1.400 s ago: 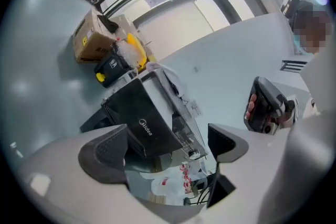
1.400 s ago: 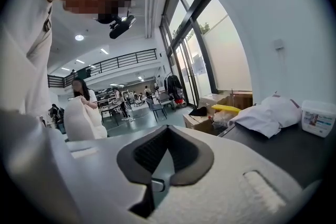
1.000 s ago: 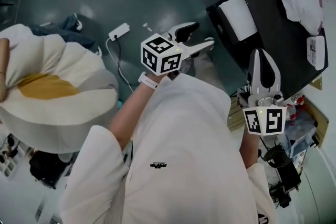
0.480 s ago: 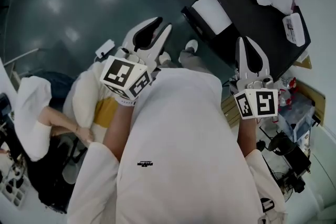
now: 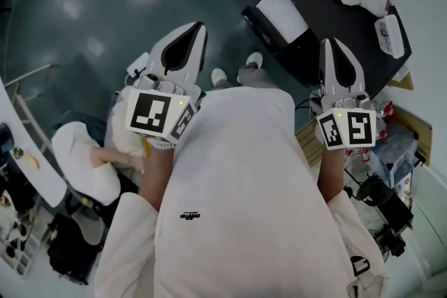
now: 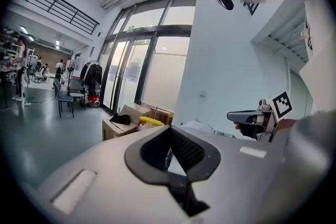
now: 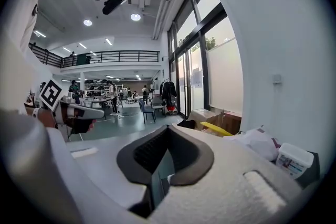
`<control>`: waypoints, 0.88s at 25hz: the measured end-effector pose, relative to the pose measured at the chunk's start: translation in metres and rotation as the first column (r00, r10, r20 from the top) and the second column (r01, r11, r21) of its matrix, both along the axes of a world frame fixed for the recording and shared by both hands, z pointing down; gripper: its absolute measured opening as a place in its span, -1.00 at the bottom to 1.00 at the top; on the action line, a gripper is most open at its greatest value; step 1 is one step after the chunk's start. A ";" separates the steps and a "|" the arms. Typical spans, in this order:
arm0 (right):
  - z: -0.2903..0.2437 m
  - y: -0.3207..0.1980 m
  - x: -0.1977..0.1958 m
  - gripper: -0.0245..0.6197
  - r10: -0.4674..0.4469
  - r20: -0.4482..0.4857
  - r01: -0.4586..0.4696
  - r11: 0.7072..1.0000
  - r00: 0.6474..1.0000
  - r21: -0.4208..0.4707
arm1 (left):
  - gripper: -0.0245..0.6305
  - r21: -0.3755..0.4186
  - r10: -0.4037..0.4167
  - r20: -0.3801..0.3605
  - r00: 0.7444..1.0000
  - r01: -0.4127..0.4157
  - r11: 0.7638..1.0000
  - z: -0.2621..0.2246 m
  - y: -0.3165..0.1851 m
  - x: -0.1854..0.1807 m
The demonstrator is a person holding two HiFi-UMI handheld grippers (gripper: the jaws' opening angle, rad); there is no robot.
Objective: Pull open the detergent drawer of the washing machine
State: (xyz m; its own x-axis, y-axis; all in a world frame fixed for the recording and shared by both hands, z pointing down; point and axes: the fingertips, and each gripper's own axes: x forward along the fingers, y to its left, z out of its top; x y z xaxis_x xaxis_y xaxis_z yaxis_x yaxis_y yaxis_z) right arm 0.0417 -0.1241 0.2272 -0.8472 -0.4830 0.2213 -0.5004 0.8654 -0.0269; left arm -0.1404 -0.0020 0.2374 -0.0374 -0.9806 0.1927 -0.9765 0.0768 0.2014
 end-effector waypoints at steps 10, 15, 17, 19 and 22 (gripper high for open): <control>-0.003 0.011 0.001 -0.91 -0.031 0.003 0.031 0.999 1.000 0.023 | -0.87 0.009 -0.051 0.053 0.997 0.050 0.999 -0.008 0.016 0.006; -0.001 0.015 0.005 -0.91 -0.024 0.010 0.024 0.999 1.000 0.022 | -0.87 0.014 -0.043 0.059 0.997 0.042 0.999 -0.008 0.019 0.010; -0.001 0.017 0.007 -0.91 -0.021 0.012 0.021 1.000 1.000 0.020 | -0.87 0.016 -0.038 0.060 0.998 0.037 0.999 -0.009 0.018 0.012; -0.001 0.019 0.008 -0.91 -0.020 0.015 0.020 1.000 1.000 0.018 | -0.87 0.019 -0.034 0.061 0.998 0.032 0.999 -0.011 0.018 0.013; 0.000 0.021 0.009 -0.91 -0.022 0.014 0.021 1.000 1.000 0.016 | -0.87 0.024 -0.030 0.065 0.997 0.028 0.999 -0.013 0.018 0.014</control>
State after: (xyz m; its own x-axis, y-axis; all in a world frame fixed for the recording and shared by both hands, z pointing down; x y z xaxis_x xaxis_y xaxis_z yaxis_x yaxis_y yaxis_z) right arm 0.0510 -0.1029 0.2271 -0.8605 -0.4679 0.2017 -0.4813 0.8763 -0.0206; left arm -0.1259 0.0157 0.2244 -0.0775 -0.9830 0.1666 -0.9851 0.1012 0.1390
